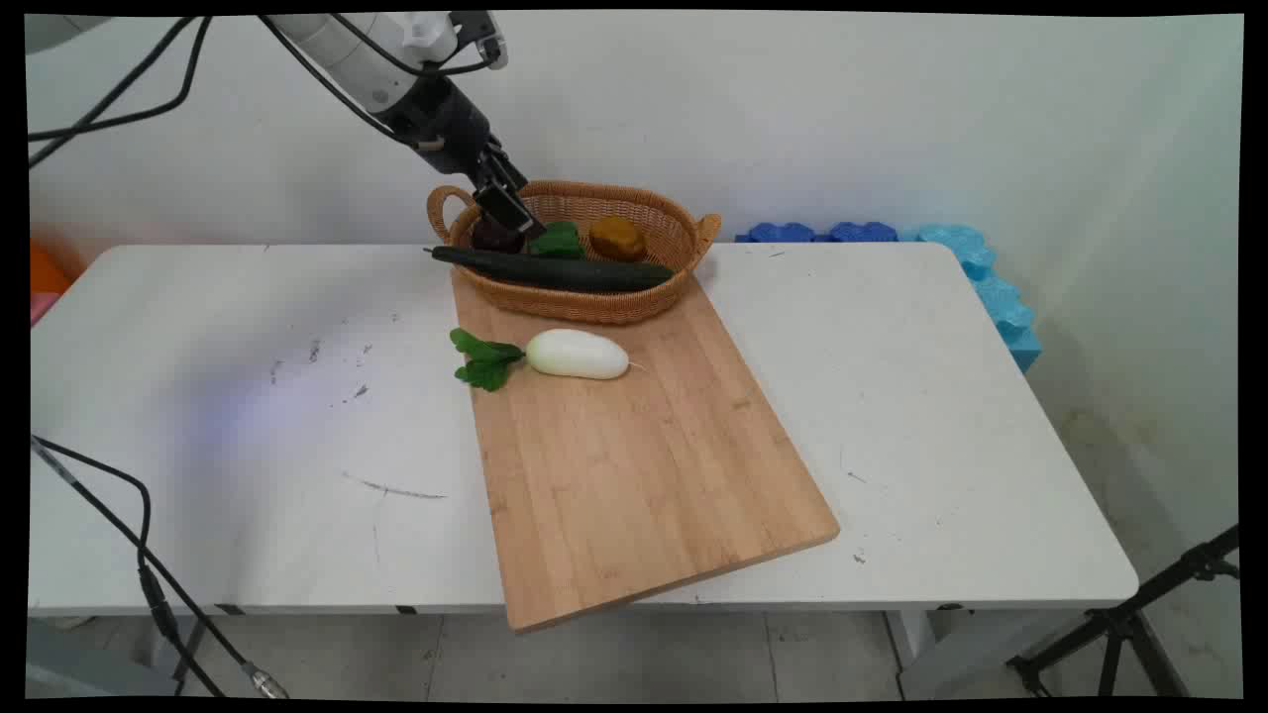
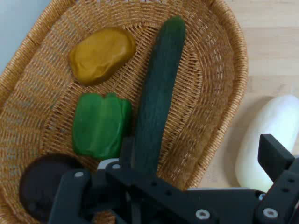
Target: Pick up the cucumber from the vegetable basket
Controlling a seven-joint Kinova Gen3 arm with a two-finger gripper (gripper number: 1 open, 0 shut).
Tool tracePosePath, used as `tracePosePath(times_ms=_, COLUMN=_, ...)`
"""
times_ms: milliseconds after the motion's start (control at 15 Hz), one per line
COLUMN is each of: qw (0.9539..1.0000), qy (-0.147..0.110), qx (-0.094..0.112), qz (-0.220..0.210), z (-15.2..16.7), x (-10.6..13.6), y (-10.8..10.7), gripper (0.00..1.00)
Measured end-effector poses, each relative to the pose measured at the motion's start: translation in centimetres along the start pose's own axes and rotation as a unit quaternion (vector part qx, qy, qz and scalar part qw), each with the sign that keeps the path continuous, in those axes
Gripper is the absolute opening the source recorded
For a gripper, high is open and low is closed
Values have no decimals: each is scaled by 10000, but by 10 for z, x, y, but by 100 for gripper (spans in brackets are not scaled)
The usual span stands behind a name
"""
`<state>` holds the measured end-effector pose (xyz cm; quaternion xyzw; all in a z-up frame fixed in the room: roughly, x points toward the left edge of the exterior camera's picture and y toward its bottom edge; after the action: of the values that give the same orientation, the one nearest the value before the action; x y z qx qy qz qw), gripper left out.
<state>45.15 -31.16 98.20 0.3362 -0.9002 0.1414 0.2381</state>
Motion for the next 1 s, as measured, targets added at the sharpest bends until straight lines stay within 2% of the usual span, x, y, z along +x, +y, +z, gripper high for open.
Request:
tracePosePath(times_ms=333, qw=9998, qy=-86, qx=180, qz=37, z=15, x=10, y=-4, gripper=100)
tracePosePath(times_ms=533, qw=9992, qy=-167, qx=274, qz=227, z=36, x=26, y=-9, gripper=100)
tracePosePath(times_ms=1000, qw=9963, qy=-407, qx=116, qz=747, z=90, x=53, y=-12, gripper=100)
